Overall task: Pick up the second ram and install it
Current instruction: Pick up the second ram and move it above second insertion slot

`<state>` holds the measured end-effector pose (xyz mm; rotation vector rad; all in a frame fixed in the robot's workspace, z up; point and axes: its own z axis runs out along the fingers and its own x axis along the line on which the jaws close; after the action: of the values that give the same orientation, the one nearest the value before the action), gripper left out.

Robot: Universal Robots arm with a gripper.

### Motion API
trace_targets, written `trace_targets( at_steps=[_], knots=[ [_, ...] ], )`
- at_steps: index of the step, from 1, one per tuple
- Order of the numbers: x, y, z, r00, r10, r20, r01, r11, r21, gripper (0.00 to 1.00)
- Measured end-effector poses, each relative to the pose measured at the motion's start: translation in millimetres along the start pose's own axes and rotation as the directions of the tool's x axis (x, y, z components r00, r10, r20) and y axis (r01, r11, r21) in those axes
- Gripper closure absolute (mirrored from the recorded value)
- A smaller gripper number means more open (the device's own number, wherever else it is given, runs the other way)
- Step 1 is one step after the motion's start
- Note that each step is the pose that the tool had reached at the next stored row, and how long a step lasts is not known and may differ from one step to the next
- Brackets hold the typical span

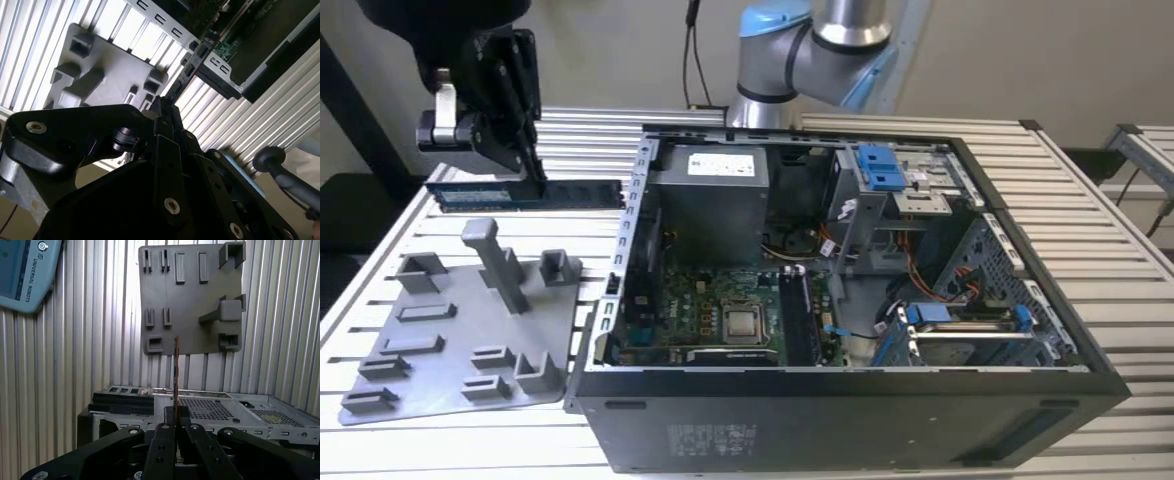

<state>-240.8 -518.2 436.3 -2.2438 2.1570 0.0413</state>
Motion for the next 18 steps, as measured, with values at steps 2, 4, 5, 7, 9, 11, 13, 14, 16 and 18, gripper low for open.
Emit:
trace_targets(
  at_steps=[2, 4, 5, 7, 9, 11, 13, 14, 16, 18],
  knots=[
    [0.2, -5.7, 0.0, 1.0000, 0.000, 0.0000, 0.000, 1.0000, 0.0000, 0.86],
    [0.5, -11.2, 0.0, 1.0000, 0.000, 0.0000, 0.000, 1.0000, 0.0000, 0.86],
    [0.6, -14.0, 0.0, 1.0000, 0.000, 0.0000, 0.000, 1.0000, 0.0001, 0.86],
    [0.8, -19.3, 0.0, 1.0000, 0.000, 0.0000, 0.000, 1.0000, 0.0001, 0.86],
    [1.0, -24.8, 0.0, 1.0000, 0.000, 0.0000, 0.000, 1.0000, 0.0000, 0.86],
    [1.2, -30.0, 0.0, 1.0000, 0.000, 0.0000, 0.000, 1.0000, 0.0000, 0.86],
    [1.4, -35.6, 0.0, 1.0000, 0.000, 0.0000, 0.000, 1.0000, 0.0000, 0.86],
    [1.5, -38.0, 0.1, 1.0000, 0.000, 0.0000, 0.000, 1.0000, 0.0001, 0.86],
    [1.7, -43.3, 0.0, 1.0000, 0.000, 0.0000, 0.000, 1.0000, 0.0000, 0.86],
    [1.9, -48.7, 0.0, 1.0000, 0.000, 0.0000, 0.000, 1.0000, 0.0000, 0.86]
  ],
)
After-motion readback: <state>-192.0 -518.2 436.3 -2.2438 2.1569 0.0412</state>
